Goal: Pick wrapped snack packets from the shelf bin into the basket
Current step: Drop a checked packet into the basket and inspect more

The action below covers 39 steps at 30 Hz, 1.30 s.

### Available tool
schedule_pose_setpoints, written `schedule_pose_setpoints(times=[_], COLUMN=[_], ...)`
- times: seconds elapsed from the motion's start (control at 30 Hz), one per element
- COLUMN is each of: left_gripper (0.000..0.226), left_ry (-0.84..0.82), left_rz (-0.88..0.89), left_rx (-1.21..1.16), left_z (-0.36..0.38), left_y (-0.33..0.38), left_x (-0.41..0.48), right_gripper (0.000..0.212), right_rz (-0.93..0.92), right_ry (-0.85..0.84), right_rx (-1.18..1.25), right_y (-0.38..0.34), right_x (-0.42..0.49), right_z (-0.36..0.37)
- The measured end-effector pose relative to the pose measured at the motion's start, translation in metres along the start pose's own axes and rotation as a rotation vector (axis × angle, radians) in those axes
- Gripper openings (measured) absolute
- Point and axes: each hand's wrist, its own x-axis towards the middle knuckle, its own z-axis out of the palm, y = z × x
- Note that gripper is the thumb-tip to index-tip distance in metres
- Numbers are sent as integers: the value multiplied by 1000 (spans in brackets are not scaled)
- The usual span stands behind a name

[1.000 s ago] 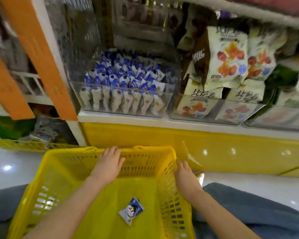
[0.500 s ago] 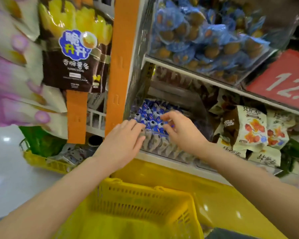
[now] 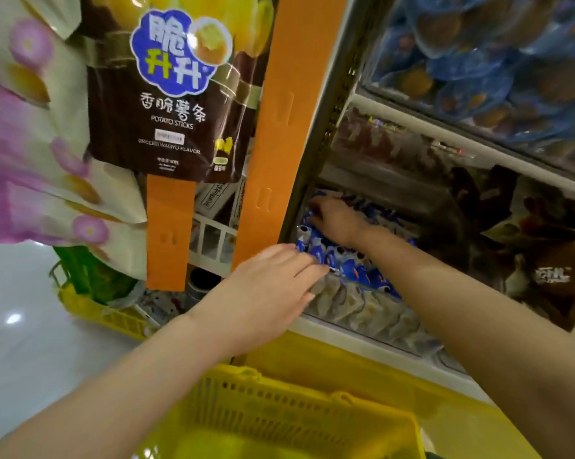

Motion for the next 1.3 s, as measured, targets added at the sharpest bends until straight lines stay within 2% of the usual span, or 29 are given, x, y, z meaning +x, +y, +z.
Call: schedule_pose_setpoints(times=[0.2, 0.43, 0.53, 0.63, 0.7, 0.77, 0.8, 0.87, 0.93, 1.1, 1.3], left_gripper=[41, 39, 38, 31, 29, 38, 43, 42, 35, 22, 27], left_ry=[-9, 52, 66, 84, 57, 29, 27, 40, 36, 64, 101], left_rz=[3, -129, -238, -392, -572, -748, -806, -840, -836, -830, -858], left_rx=[12, -118, -227, -444, -778, -1188, -1338, -1494, -1492, -1214, -1143], left_z=[-2, -3, -6, -7, -6, -6, -6, -5, -4, 5, 27], left_y=[-1, 11, 25, 35, 39, 44, 46, 49, 53, 59, 68], left_x=[0, 1, -4, -15, -21, -24, -26, -32, -36, -42, -41], right_gripper=[14, 12, 8, 8, 12, 16, 17, 18, 16, 19, 11], right_rz=[34, -36, -120, -207, -250, -234, -216, -193, -158, 25, 185], right_ry=[66, 563, 642, 616, 566, 481, 438, 366, 295, 97, 72], right_rx=[186, 248, 320, 468, 591, 732, 797, 912, 1010, 1223, 1329], right_y=[2, -6, -14, -26, -34, -40, -42, -44, -44, -41, -36], right_x=[9, -49, -89, -132, -159, -183, -192, -208, -217, -225, -222], right_z=[-2, -41, -61, -65, -57, -43, -36, -21, -8, 25, 49])
